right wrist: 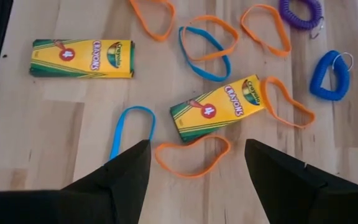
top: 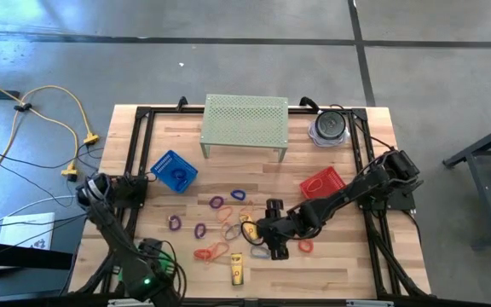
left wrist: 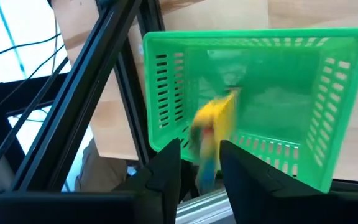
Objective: Pick & Place Office Desk Supplies
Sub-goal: Put the crayon box into the green bin, then put the purple spring keychain into the blue bin
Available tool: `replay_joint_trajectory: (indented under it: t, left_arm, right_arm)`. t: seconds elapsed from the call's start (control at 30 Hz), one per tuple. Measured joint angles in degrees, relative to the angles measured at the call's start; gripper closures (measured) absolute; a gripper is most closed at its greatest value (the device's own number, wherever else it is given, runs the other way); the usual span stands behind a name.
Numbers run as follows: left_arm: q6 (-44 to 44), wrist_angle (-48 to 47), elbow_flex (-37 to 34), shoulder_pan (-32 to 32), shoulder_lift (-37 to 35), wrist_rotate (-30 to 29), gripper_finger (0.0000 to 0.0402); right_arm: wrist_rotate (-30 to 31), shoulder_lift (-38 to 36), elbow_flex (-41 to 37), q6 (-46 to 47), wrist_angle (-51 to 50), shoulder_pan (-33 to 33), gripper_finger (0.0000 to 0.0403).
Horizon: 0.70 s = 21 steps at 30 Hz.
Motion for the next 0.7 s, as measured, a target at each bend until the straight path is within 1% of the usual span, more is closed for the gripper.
replay_joint_trajectory:
  t: [0.17, 0.37, 0.6, 0.7]
  left_arm:
    - [1.42, 0.0, 0.0, 0.01, 0.0, -0.47, 0.0283]
    - [3.06, 0.0, 0.0, 0.26, 0.0, -1.18, 0.0281]
    - [9.21, 0.0, 0.0, 1.69, 0.0, -1.24, 0.0281]
    - [12.38, 0.0, 0.0, 2.41, 0.0, -3.38, 0.0281]
  right_arm:
    - [-0.01, 0.0, 0.0, 0.05, 0.78, -0.01, 0.0154]
    - [0.01, 0.0, 0.0, 0.15, 0.78, -0.01, 0.0154]
    - [0.01, 0.0, 0.0, 0.15, 0.78, -0.01, 0.0154]
    - [0.01, 0.0, 0.0, 0.15, 0.78, -0.01, 0.0154]
